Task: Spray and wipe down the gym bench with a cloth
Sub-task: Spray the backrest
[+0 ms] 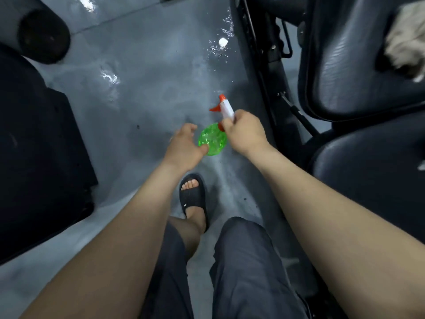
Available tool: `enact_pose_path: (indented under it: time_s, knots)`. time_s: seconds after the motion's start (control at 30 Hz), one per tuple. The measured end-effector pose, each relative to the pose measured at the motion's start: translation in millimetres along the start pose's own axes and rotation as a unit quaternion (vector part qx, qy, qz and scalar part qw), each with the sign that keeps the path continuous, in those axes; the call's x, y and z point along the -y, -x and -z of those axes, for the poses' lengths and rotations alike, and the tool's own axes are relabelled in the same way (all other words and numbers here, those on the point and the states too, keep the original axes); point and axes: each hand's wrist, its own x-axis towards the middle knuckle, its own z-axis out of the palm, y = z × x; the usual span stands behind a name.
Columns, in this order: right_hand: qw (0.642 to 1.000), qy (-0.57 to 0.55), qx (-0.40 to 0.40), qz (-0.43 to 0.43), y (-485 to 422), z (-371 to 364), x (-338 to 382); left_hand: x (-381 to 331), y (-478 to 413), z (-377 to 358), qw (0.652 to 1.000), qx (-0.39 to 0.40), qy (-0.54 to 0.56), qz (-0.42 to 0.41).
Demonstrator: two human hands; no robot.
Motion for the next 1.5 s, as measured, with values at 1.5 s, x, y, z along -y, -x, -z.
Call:
enact_pose_path:
  time_s: [1.5]
  knots:
    - [0.875, -0.362, -0.195, -0.255, 301.2, 255.7, -249.1, -364.2, 135.6, -206.6, 0.84, 0.047, -0.366, -0.399]
